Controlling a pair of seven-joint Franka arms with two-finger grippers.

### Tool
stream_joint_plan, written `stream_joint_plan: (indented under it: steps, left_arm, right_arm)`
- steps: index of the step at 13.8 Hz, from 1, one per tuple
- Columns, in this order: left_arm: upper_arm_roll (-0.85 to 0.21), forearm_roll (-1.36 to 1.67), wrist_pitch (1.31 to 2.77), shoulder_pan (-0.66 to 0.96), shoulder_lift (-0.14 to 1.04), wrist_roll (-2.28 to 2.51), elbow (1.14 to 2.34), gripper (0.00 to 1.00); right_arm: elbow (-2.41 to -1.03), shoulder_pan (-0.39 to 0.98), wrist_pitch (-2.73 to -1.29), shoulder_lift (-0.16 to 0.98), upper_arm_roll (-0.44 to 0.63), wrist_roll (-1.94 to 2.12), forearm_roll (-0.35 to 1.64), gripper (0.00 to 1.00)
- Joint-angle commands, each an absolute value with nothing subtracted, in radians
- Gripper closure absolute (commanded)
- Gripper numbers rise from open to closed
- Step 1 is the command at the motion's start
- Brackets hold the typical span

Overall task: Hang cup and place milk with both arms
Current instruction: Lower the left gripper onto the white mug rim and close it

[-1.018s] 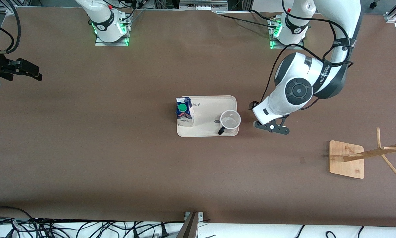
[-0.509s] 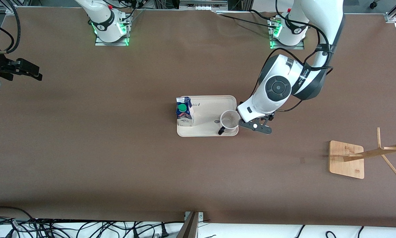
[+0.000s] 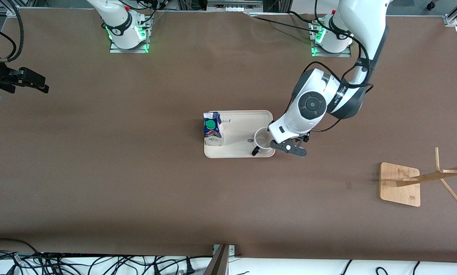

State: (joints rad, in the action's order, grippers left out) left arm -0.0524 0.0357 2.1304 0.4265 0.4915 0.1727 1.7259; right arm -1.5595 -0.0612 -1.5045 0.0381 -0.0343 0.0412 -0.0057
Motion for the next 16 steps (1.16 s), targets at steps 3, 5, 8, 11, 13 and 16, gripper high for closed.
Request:
stream_joint_plan:
  steps: [3, 5, 8, 11, 13, 16]
  left_arm:
    - [-0.046, 0.015, 2.160, 0.436, 0.506, 0.189, 1.730, 0.00]
    - [-0.046, 0.015, 2.189, 0.440, 0.525, 0.204, 1.732, 0.00]
    - [-0.046, 0.014, 2.207, 0.462, 0.543, 0.238, 1.732, 0.00]
    - [-0.046, 0.014, 2.210, 0.468, 0.549, 0.255, 1.730, 0.00]
    - [-0.046, 0.012, 2.223, 0.472, 0.555, 0.256, 1.730, 0.00]
    - [-0.046, 0.012, 2.253, 0.476, 0.578, 0.270, 1.730, 0.00]
  right_arm:
    - [-1.542, -0.061, -1.485, 0.040, -0.035, 0.044, 0.008, 0.00]
    - [-1.542, -0.061, -1.486, 0.040, -0.035, 0.044, 0.008, 0.00]
    - [-1.542, -0.061, -1.486, 0.040, -0.035, 0.044, 0.006, 0.00]
    - [-1.542, -0.061, -1.486, 0.040, -0.035, 0.051, 0.006, 0.00]
    - [-1.542, -0.061, -1.486, 0.040, -0.038, 0.051, 0.006, 0.00]
    - [-1.542, -0.061, -1.485, 0.041, -0.037, 0.051, 0.005, 0.00]
